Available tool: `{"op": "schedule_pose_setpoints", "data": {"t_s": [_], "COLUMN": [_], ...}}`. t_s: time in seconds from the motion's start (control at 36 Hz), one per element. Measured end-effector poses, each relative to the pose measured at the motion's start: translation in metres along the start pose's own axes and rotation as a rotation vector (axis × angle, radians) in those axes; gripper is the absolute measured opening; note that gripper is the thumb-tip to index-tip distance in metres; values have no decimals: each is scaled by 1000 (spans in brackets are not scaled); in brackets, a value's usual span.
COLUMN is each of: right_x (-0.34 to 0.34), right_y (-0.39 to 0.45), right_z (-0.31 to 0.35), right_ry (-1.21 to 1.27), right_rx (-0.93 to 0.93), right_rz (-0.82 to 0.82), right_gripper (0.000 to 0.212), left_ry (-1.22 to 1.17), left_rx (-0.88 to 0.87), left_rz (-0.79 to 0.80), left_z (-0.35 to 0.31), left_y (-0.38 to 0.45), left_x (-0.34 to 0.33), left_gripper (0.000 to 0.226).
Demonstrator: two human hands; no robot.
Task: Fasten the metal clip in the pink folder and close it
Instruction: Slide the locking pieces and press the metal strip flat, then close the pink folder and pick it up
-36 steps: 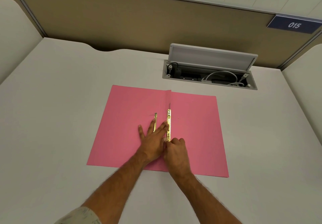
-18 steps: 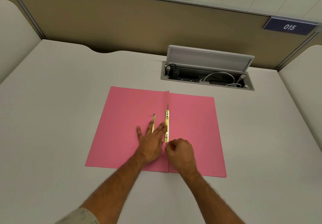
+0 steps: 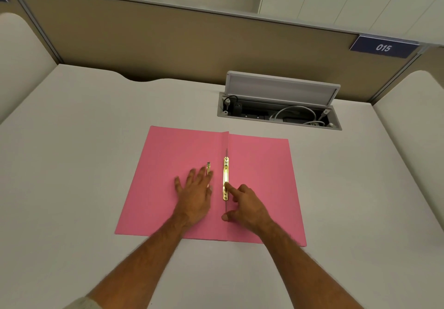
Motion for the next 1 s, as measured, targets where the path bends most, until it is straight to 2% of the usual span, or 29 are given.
{"op": "schedule_pose_setpoints", "data": {"t_s": [0.14, 0.31, 0.39, 0.5, 0.78, 0.89, 1.0], "right_x": [-1, 2, 2, 3, 4, 5, 5], "right_y": [0, 2, 4, 5, 4, 4, 3], "right_z": [0, 1, 2, 4, 6, 6, 7], "right_ry": [-14, -55, -87, -106, -117, -117, -122], "right_rx": [-1, -12, -15, -28, -42, -37, -36], "right_rz": [-8, 21, 38, 54, 72, 70, 69], "right_gripper": [103, 105, 105, 104, 104, 103, 102], "left_ry": [10, -10, -44, -110, -451, -587, -598], "left_rx": [265, 574, 671, 757, 913, 817, 787], "left_rz": [-84, -61, -49, -83, -218, -230, -246], "left_z": [39, 76, 83, 84, 104, 109, 103], "left_y": [-4, -11, -17, -22, -29, -31, -36], "left_x": [24, 53, 58, 65, 90, 103, 116], "left_gripper": [58, 63, 61, 57, 58, 50, 40]}}
Point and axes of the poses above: each hand's wrist, its own y-axis towards the middle knuckle, its own x-axis out of the back of the hand, z = x × y, the point moved 3 cm from there along y, towards the middle knuckle, and after that the axes turned 5 degrees about z, right-handed, at the moved point
